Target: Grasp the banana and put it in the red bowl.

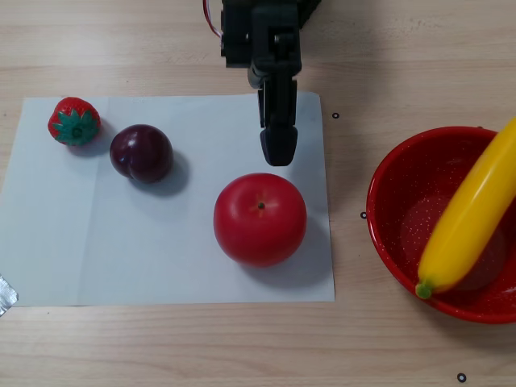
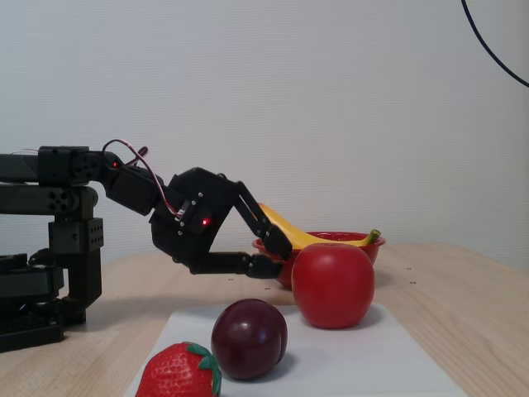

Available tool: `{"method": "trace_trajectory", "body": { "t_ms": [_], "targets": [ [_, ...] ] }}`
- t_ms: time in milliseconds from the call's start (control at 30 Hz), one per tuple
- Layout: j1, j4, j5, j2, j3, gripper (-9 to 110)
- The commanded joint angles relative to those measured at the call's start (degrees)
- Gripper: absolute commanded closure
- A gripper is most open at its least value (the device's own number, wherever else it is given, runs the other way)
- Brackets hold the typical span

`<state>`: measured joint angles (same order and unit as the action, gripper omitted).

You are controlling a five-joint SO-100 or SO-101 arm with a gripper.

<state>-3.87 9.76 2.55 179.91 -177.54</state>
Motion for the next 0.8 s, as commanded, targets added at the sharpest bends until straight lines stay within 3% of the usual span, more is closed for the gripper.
{"method": "trace_trajectory", "body": {
  "t_ms": [0,767],
  "targets": [
    [-0.26,4.39,2.37,2.72,-0.18,101],
    [1.93,40.78,1.76,7.82,-0.26,101]
  ]
}}
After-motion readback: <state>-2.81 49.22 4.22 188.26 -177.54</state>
